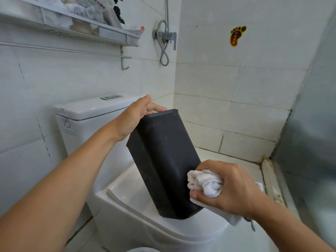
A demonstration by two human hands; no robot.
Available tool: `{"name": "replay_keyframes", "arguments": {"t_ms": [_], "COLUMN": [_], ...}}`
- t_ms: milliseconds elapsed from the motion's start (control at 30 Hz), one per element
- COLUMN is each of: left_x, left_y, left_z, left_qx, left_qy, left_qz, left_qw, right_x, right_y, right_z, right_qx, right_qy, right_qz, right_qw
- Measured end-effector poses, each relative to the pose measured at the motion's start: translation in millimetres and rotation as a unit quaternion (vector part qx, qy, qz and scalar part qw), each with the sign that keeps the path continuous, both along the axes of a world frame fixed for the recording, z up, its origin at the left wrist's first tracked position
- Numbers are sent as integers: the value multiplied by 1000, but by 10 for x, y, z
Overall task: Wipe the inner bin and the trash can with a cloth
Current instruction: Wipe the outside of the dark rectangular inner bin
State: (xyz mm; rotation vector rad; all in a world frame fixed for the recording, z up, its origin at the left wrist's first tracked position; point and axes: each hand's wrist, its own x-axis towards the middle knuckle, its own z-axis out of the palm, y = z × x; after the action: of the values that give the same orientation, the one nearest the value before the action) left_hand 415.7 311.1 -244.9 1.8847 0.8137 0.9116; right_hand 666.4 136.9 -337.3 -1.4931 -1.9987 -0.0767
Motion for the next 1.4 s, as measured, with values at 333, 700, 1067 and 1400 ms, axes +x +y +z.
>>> {"name": "replay_keyframes", "arguments": {"t_ms": [333, 700, 1067, 1400], "left_x": [219, 297, 270, 173], "left_y": [-165, -336, -325, -258], "left_z": [-61, -74, -82, -103], "left_qx": [155, 211, 220, 183], "left_qy": [38, 5, 7, 29], "left_qz": [27, -49, -50, 38], "left_qw": [987, 976, 974, 982], "right_x": [-358, -530, -554, -36], "right_y": [210, 516, 508, 701], "right_z": [303, 800, 820, 663], "right_qx": [105, 164, 123, 35], "right_qy": [-26, -29, -34, 93], "right_qz": [5, -47, -77, -232], "right_qw": [994, 985, 989, 968]}}
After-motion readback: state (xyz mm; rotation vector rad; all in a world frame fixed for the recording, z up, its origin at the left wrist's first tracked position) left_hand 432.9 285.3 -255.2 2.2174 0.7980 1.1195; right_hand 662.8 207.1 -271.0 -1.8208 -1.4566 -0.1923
